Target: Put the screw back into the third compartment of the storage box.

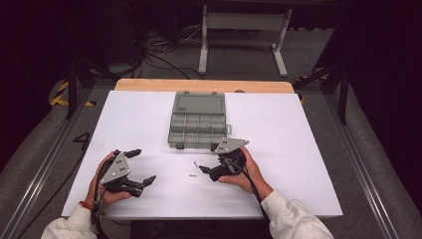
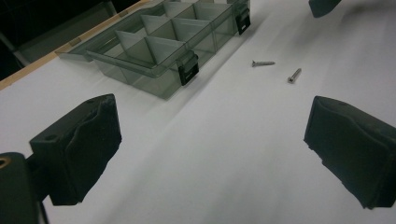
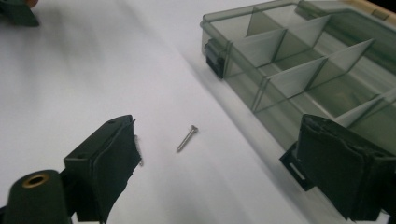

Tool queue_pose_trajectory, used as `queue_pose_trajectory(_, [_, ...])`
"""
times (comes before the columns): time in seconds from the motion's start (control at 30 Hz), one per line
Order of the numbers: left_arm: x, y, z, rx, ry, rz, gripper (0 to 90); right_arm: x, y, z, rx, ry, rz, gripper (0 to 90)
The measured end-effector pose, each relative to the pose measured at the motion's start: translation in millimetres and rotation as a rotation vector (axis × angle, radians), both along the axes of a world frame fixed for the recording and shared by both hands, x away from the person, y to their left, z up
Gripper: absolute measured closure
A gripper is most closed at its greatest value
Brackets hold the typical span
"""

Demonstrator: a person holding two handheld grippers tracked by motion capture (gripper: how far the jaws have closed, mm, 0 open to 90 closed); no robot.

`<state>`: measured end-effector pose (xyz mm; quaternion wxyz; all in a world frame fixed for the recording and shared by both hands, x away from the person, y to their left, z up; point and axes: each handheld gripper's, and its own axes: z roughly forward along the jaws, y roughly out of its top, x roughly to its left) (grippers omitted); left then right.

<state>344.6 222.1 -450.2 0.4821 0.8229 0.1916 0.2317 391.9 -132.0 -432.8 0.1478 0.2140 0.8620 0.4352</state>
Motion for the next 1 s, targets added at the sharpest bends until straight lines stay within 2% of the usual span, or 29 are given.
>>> queue_pose_trajectory(0.07, [0.0,-0.4,-0.2,-0.001,0.002,0.000,4.5,1.4,6.9,-5.0,-0.030,0.014,0.009,19.9])
queue_pose_trajectory(0.1, [-0.1,-0.6,-0.2,-0.001,0.002,0.001,4.5,1.4,6.9,-5.0,-0.030,0.014,0.009,19.9])
queue_pose_trajectory(0.2, [-0.1,-0.8,-0.3,-0.001,0.002,-0.001,4.6,5.3,16.8,-12.0,-0.054,0.044,0.025,30.6])
queue_pose_trajectory(0.3, [0.1,-0.7,-0.4,0.000,0.002,-0.001,4.6,7.4,20.4,-14.6,-0.065,0.060,0.027,34.3])
queue_pose_trajectory(0.47, [0.0,-0.8,-0.5,0.000,0.002,-0.003,4.6,12.5,29.4,-20.7,-0.085,0.087,0.034,49.3])
queue_pose_trajectory(0.53, [0.4,-0.8,-0.5,0.005,0.000,-0.005,4.6,14.1,33.7,-22.4,-0.098,0.102,0.031,59.5])
queue_pose_trajectory(0.57, [0.4,-0.7,-0.5,0.006,0.000,-0.006,4.6,15.0,35.3,-23.1,-0.103,0.111,0.033,61.7])
queue_pose_trajectory(0.63, [0.2,-0.6,-0.4,0.006,0.002,-0.007,4.6,16.5,37.0,-25.2,-0.114,0.112,0.023,65.7])
queue_pose_trajectory(0.77, [0.5,-0.7,-0.8,0.004,0.003,-0.004,4.7,19.4,36.1,-26.1,-0.100,0.118,0.019,77.4])
queue_pose_trajectory(0.9, [0.5,-1.3,-1.0,0.007,0.007,-0.010,4.9,19.1,37.5,-26.6,-0.098,0.123,0.035,88.2])
queue_pose_trajectory(1.0, [0.4,-1.5,-1.3,0.008,0.009,-0.008,4.9,18.7,37.9,-26.3,-0.104,0.117,0.041,88.5])
